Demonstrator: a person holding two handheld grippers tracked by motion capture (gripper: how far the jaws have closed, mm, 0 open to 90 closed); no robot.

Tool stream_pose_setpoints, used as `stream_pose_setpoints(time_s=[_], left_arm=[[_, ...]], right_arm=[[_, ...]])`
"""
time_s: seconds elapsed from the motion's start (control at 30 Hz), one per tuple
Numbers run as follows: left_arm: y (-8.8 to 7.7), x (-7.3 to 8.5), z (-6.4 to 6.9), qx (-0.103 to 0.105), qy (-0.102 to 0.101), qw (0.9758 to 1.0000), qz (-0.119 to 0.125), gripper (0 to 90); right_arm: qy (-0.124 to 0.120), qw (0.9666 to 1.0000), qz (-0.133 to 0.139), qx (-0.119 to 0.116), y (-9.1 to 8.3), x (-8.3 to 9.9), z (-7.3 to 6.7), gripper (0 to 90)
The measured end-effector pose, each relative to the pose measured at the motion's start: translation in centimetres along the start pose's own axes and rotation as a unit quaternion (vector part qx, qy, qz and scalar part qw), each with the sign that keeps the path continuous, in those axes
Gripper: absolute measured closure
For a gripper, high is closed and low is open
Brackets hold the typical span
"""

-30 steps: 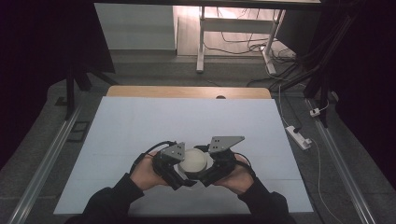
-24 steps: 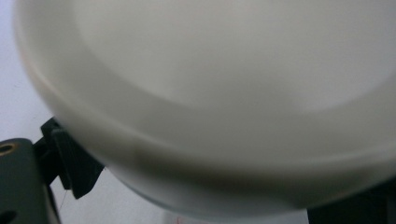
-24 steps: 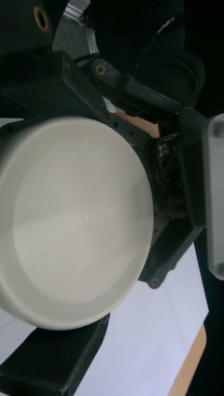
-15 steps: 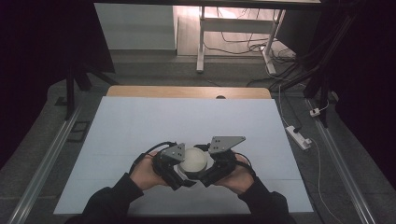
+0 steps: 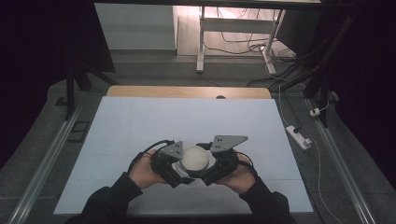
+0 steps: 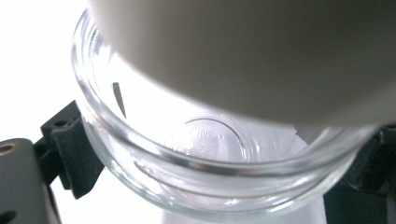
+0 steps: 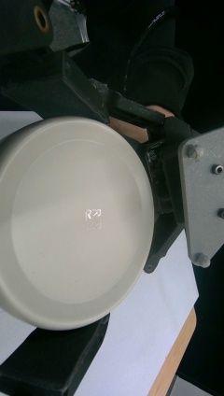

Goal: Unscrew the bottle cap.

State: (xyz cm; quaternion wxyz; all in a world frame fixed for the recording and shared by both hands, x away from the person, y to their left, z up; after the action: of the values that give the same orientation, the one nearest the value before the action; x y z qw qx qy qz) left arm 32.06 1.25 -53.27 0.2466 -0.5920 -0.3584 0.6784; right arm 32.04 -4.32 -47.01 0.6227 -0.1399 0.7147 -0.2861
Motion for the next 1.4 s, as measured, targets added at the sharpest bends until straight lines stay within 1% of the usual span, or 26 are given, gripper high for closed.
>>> stream_pose_setpoints(time_s=[0.23, 0.53, 0.63, 0.77, 0.97, 1.13, 1.37, 1.4], left_arm=[[-0.1, 0.3, -0.7, -0.006, -0.01, 0.9999, 0.001, 7.6], [-0.3, 1.0, -2.0, -0.02, -0.034, 0.9992, -0.001, 7.5], [-0.4, 1.1, -2.6, -0.026, -0.047, 0.9986, 0.001, 7.6], [-0.7, 1.3, -3.3, -0.034, -0.059, 0.9977, 0.003, 7.5], [-0.9, 1.4, -4.3, -0.047, -0.071, 0.9964, 0.0, 7.6], [-1.0, 1.3, -5.1, -0.057, -0.086, 0.9947, 0.004, 7.5], [-1.2, 1.2, -6.2, -0.067, -0.096, 0.993, 0.009, 7.6], [-1.2, 1.1, -6.3, -0.067, -0.102, 0.9925, 0.014, 7.6]], right_arm=[[0.0, 1.0, 0.0, 0.003, -0.2, 0.1, 0.0, 7.2], [0.003, 1.0, 0.004, 0.008, -0.7, 0.1, 0.0, 7.2], [0.003, 0.9999, 0.004, 0.011, -0.8, 0.1, -0.1, 7.2], [0.003, 0.9999, 0.004, 0.013, -0.9, 0.2, -0.2, 7.2], [0.006, 0.9998, 0.004, 0.021, -0.9, 0.5, -0.3, 7.2], [0.005, 0.9997, 0.001, 0.024, -0.8, 0.9, -0.4, 7.2], [0.003, 0.9996, -0.007, 0.027, -0.3, 1.5, -0.7, 7.2], [0.003, 0.9996, -0.007, 0.026, -0.2, 1.7, -0.8, 7.2]])
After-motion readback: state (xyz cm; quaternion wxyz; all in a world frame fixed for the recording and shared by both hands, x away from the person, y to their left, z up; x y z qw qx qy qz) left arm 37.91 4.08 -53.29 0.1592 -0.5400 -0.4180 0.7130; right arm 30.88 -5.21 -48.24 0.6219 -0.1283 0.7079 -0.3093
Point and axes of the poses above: each handheld gripper's, and its own axes: y roughly forward along the jaws, x roughly out of its underside, z roughly to its right, the point moved 10 cm from there along y, roughly forward along the jaws, and after that the axes turned 9 degrees about -z, right-handed, at the moved point
